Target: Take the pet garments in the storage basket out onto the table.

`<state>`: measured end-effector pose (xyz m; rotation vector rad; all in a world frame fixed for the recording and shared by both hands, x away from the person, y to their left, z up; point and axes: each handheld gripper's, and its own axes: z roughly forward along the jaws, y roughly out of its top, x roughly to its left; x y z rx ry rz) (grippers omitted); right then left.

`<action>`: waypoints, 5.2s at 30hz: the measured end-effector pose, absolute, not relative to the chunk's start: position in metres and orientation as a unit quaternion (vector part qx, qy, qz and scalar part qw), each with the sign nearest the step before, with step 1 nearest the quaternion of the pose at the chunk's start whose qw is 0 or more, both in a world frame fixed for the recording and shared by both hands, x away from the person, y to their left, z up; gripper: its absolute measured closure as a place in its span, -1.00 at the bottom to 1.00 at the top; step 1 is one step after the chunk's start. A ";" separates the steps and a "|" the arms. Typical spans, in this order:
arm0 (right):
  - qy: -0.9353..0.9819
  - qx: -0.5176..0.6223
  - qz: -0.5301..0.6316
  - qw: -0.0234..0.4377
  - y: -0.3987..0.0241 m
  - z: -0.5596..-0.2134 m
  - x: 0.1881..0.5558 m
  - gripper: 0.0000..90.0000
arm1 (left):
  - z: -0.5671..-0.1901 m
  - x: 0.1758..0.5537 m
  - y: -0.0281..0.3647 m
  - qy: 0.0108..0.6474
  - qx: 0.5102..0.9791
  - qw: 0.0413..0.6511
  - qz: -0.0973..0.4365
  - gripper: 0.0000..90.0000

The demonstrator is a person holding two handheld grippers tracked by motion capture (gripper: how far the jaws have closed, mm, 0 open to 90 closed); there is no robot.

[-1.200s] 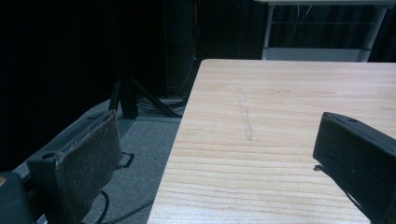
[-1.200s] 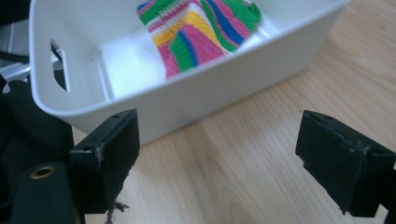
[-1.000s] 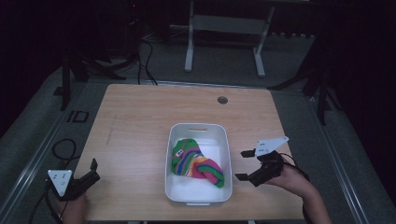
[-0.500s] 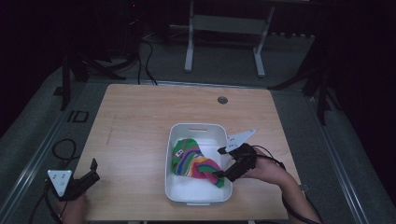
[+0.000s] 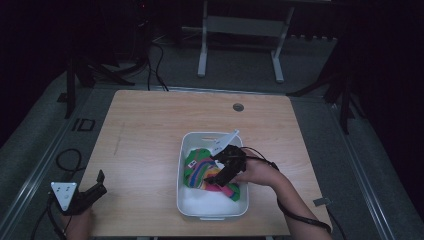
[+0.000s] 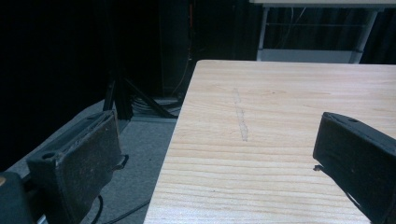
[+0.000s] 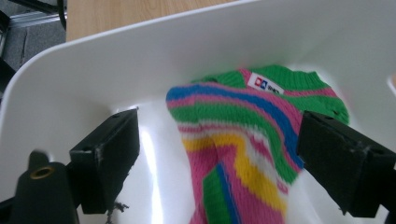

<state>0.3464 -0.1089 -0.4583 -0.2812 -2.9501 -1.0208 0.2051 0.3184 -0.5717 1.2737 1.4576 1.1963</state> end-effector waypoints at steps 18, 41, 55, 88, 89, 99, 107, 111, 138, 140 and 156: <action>-0.963 -0.125 -0.241 -0.004 -0.055 -0.500 0.370 -0.77 | -0.572 0.205 0.318 0.578 0.510 0.423 0.476 -0.97; -0.971 -0.110 -0.210 -0.041 -0.056 -0.498 0.363 0.78 | -0.572 0.205 0.318 0.577 0.512 0.423 0.475 -0.97; -0.947 -0.111 -0.294 -0.069 -0.081 -0.435 0.354 0.78 | -0.572 0.205 0.318 0.577 0.512 0.422 0.476 -0.97; -0.895 -0.184 -0.372 -0.164 -0.193 -0.329 0.360 0.78 | -0.572 0.205 0.317 0.578 0.513 0.416 0.479 -0.97; -0.894 -0.188 -0.372 -0.167 -0.199 -0.329 0.361 0.78 | -0.572 0.205 0.317 0.578 0.513 0.416 0.479 -0.97; -0.882 -0.234 -0.366 -0.182 -0.248 -0.330 0.362 0.78 | -0.571 0.206 0.317 0.578 0.515 0.415 0.479 -0.97; -0.874 -0.270 -0.355 -0.190 -0.280 -0.340 0.364 0.78 | -0.571 0.206 0.317 0.578 0.515 0.415 0.479 -0.97; -0.874 -0.281 -0.349 -0.190 -0.287 -0.354 0.368 0.78 | -0.571 0.206 0.317 0.578 0.515 0.415 0.479 -0.97; -0.849 -0.372 -0.324 -0.189 -0.289 -0.476 0.420 0.77 | -0.572 0.205 0.317 0.576 0.514 0.417 0.479 -0.97; -0.844 -0.381 -0.329 -0.186 -0.290 -0.483 0.423 0.77 | -0.572 0.205 0.317 0.576 0.514 0.418 0.479 -0.97; -0.857 -0.397 -0.288 -0.159 -0.274 -0.538 0.427 0.72 | -0.572 0.205 0.317 0.576 0.514 0.418 0.478 -0.97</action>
